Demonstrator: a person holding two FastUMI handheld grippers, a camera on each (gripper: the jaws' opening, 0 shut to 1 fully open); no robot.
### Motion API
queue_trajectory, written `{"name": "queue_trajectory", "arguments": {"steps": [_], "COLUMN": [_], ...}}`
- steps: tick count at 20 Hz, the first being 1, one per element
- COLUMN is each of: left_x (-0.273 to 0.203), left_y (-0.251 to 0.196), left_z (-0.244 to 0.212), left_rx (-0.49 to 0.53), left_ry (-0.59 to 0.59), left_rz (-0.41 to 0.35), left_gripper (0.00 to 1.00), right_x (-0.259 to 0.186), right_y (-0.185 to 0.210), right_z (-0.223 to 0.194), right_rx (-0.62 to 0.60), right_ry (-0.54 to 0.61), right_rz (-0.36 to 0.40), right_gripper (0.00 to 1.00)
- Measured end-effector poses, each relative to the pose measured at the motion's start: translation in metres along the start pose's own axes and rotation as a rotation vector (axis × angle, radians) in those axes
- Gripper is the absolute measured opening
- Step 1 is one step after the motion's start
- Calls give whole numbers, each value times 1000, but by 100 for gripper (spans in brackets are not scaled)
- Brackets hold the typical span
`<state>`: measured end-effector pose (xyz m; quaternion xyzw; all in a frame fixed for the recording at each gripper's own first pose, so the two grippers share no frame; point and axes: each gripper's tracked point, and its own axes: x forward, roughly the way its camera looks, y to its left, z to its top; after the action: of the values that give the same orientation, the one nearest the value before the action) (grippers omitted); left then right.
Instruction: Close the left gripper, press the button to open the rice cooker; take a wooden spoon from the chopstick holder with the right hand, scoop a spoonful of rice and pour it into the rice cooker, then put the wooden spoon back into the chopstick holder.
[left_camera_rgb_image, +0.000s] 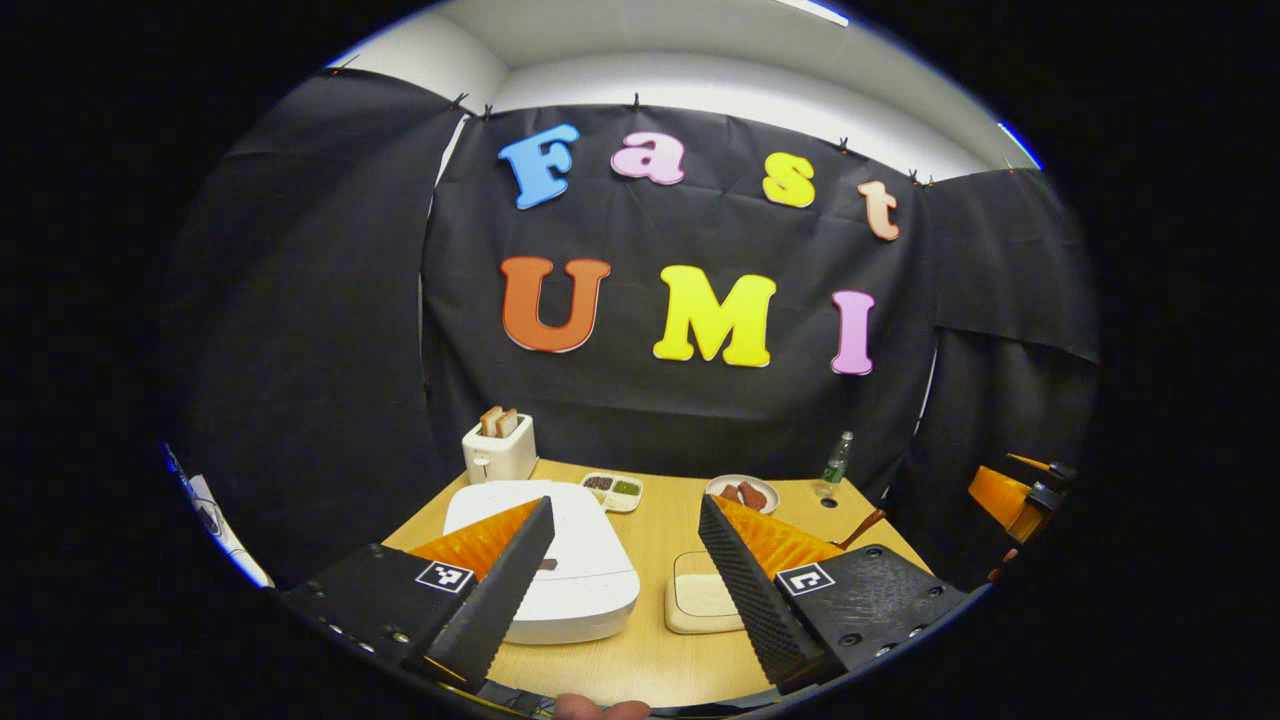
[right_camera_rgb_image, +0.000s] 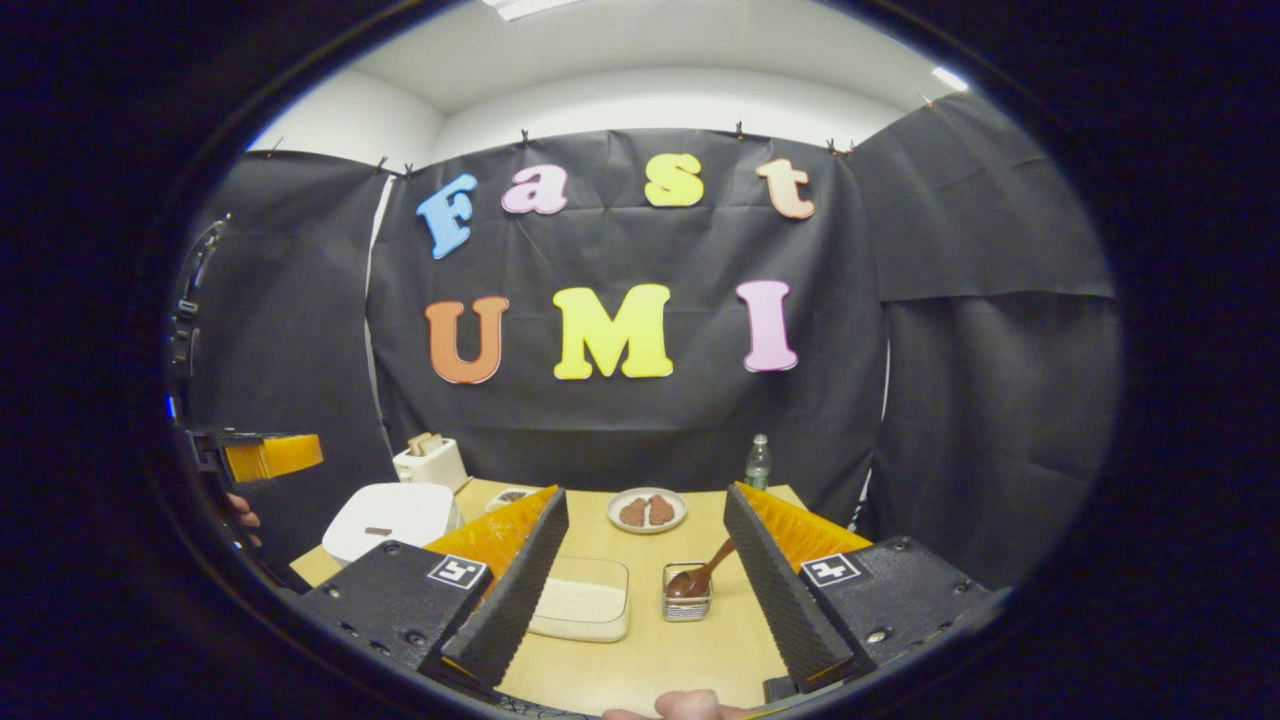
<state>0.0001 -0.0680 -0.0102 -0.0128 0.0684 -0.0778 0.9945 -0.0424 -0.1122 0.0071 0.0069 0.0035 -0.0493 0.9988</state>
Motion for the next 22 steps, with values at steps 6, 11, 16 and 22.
{"name": "queue_trajectory", "arguments": {"steps": [6,11,16,22], "left_x": [-58,-82,-88,-84], "left_y": [-31,-36,-37,-40], "left_z": [6,2,-2,-2], "left_rx": [22,37,19,28], "left_ry": [-75,-109,-129,-126], "left_rz": [-39,1,41,53], "left_gripper": [94,94,94,94], "right_x": [-42,-42,-36,-33], "right_y": [6,7,12,14], "right_z": [12,5,6,7], "right_rx": [-35,-33,-25,-20], "right_ry": [-54,-48,-63,-71], "right_rz": [19,65,125,161], "right_gripper": [98,100,100,100]}}
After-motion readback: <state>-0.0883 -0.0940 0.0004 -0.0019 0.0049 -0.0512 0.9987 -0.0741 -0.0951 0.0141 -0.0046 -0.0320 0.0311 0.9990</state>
